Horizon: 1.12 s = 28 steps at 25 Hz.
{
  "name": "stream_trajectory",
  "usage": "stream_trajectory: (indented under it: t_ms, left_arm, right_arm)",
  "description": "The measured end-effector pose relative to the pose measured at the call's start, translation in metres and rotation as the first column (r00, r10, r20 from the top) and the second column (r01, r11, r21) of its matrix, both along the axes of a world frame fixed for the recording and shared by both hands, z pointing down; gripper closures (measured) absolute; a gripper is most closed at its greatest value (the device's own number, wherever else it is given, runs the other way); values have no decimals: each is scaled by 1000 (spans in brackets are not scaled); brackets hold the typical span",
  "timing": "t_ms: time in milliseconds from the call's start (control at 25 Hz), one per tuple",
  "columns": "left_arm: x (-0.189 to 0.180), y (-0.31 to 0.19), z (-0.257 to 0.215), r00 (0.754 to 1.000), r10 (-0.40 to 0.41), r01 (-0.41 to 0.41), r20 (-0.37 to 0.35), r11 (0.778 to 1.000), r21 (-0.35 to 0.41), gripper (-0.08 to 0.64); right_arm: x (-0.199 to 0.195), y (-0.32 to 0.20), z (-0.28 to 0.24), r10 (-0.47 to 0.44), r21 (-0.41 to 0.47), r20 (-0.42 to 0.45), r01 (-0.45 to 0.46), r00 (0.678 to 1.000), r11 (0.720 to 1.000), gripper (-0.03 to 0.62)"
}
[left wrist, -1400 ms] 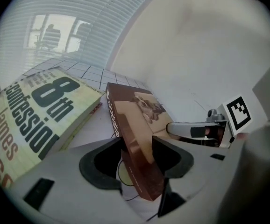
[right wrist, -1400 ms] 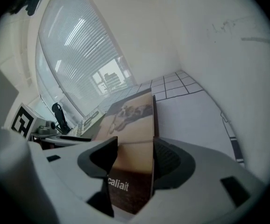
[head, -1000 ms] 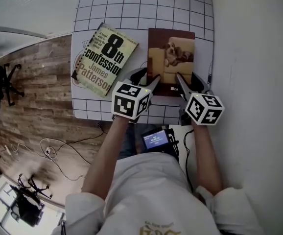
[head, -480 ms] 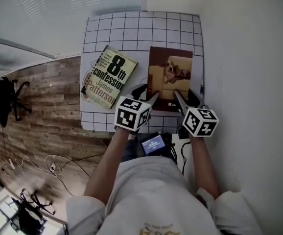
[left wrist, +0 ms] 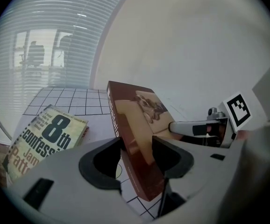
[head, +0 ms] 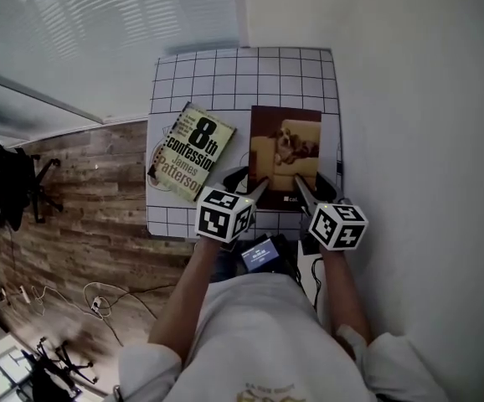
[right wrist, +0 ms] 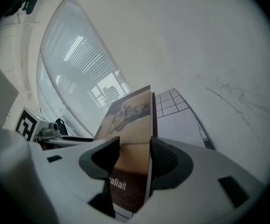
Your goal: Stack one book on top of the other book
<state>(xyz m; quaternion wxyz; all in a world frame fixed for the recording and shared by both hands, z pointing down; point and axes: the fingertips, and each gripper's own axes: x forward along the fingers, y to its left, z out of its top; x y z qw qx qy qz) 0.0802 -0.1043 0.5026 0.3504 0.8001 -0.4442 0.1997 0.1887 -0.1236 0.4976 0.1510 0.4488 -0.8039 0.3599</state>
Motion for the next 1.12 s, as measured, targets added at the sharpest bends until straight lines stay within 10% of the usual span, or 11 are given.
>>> stream_trajectory:
  t_ms: [1120]
  left_arm:
    - [-136, 22, -6, 993, 108, -109, -37, 994, -25, 353]
  right_arm:
    - [-134, 43, -10, -7, 8, -30, 7, 1000, 1000, 394]
